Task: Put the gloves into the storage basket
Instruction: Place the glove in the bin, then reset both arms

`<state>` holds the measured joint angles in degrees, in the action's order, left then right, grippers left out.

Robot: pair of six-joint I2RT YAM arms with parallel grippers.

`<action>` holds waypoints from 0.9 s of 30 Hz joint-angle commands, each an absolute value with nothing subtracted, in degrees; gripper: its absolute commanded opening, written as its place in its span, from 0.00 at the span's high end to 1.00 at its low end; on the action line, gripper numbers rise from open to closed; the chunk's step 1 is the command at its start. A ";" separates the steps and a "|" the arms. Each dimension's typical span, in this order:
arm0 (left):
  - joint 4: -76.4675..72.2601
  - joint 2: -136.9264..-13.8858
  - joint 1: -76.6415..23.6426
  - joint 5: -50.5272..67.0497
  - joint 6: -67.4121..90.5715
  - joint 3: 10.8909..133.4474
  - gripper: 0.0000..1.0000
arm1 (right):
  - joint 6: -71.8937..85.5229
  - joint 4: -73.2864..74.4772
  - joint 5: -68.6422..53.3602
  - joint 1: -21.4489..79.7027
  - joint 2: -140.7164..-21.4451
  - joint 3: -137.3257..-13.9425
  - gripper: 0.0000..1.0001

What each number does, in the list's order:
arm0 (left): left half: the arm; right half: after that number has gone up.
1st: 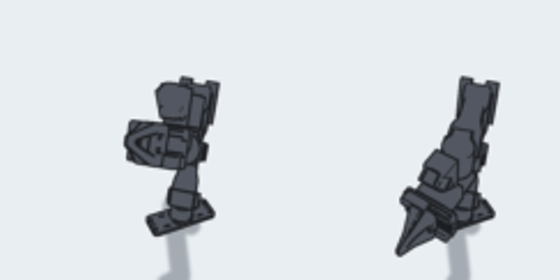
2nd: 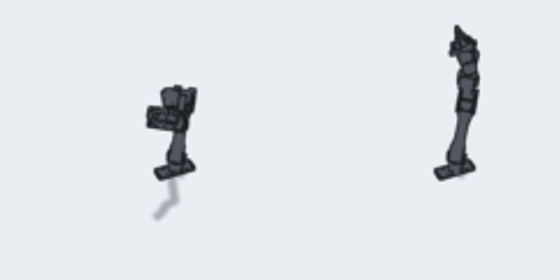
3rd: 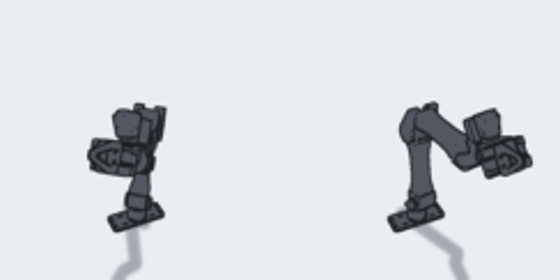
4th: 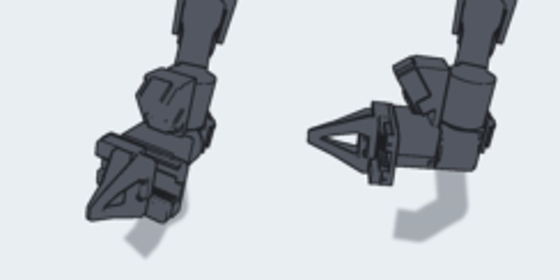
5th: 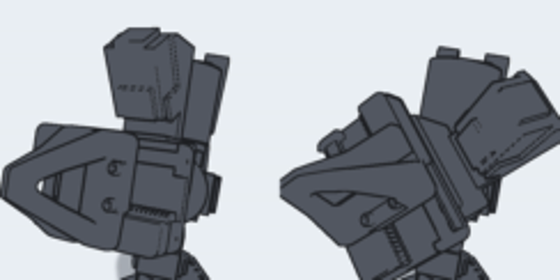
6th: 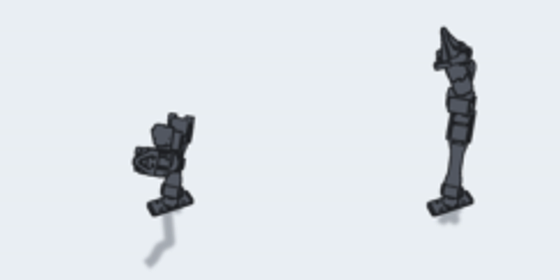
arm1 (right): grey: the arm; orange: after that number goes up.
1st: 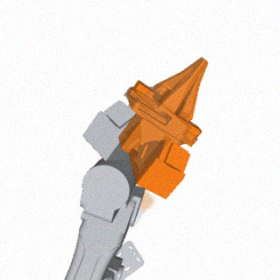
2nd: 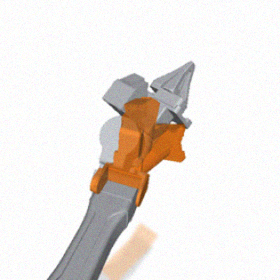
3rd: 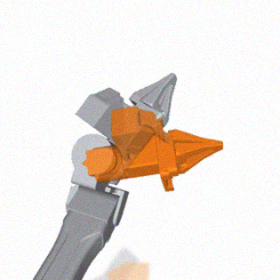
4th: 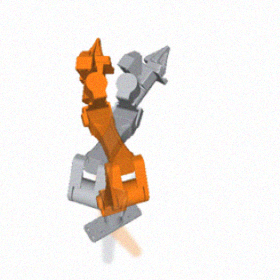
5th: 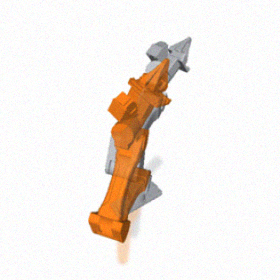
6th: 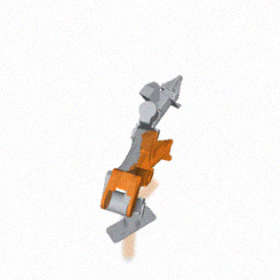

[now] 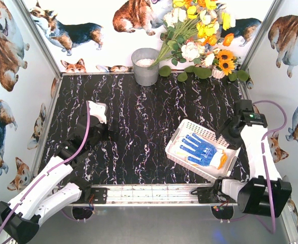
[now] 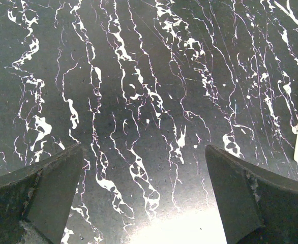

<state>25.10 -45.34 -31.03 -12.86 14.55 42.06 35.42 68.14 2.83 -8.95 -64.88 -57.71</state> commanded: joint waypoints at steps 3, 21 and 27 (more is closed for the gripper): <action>25.29 -45.61 -29.46 -15.60 13.75 42.67 0.00 | 24.76 69.25 -0.37 -8.27 -60.39 -65.41 0.37; -1.79 -50.67 -0.21 -27.30 20.65 30.33 0.00 | 14.24 -3.88 -5.54 -8.29 -28.87 -23.52 0.14; -24.82 -53.62 -0.25 -27.44 12.66 18.49 0.00 | 13.49 -17.02 -5.62 -7.86 -31.46 -12.46 0.12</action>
<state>-4.97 -51.99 -0.64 -26.48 17.65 22.70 14.04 0.40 -6.59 -8.43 -30.33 -15.11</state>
